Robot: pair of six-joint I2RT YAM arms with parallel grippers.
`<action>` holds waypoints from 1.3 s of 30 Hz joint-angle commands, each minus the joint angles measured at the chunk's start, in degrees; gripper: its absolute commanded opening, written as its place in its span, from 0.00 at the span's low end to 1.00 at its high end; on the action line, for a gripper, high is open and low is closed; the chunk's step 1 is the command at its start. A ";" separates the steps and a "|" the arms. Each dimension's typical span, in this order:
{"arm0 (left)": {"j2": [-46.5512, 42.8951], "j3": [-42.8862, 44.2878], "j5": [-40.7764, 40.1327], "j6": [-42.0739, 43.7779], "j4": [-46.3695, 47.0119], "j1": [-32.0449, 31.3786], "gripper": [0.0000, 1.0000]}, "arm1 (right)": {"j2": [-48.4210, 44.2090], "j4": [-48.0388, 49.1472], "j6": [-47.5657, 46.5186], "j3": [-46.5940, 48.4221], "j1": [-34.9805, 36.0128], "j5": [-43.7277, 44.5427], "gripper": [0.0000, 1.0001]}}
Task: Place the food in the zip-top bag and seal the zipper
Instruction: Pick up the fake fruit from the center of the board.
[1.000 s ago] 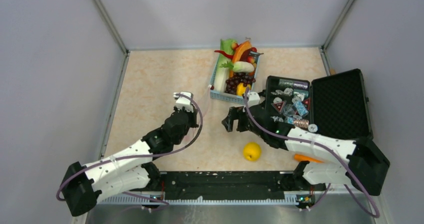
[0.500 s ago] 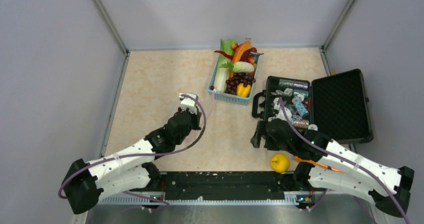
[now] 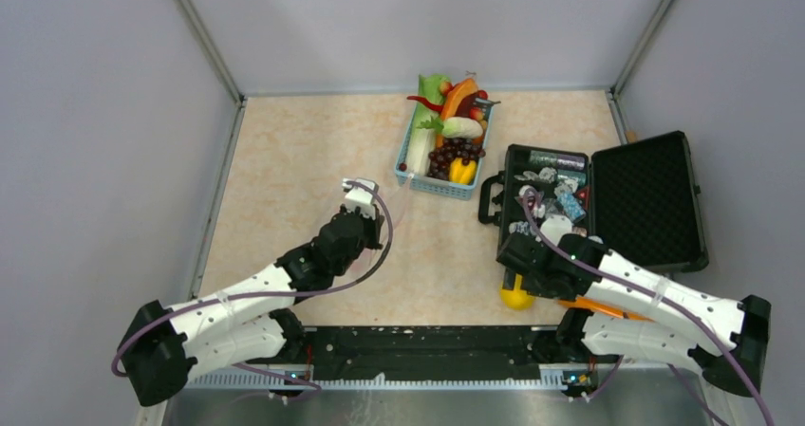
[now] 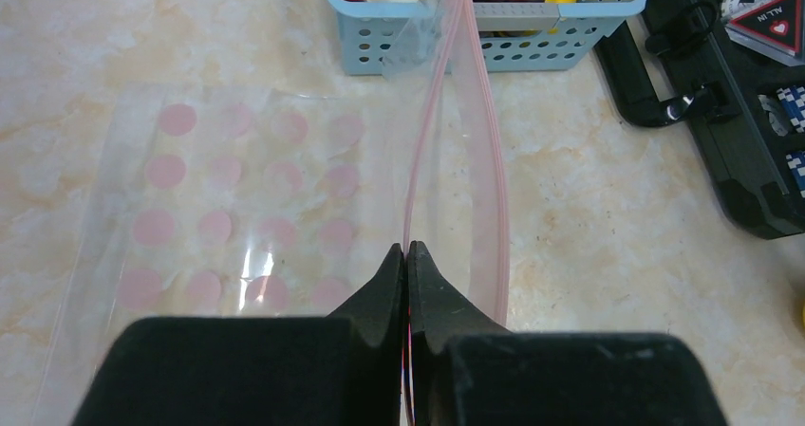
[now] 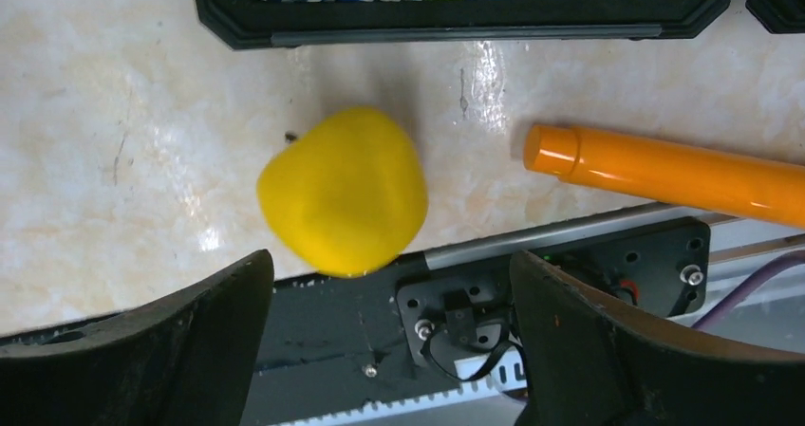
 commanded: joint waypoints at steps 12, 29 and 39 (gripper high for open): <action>-3.63 -0.21 2.85 3.43 -0.53 -0.13 0.00 | 1.20 30.67 1.61 -19.24 -2.96 -5.50 0.88; 6.33 3.09 3.54 6.46 -1.49 -2.36 0.00 | -3.35 28.83 -7.22 -19.28 -2.99 -14.62 0.92; 6.81 3.30 2.39 7.00 -1.64 -2.49 0.00 | -4.71 44.37 -10.96 -16.28 -2.64 -15.88 0.42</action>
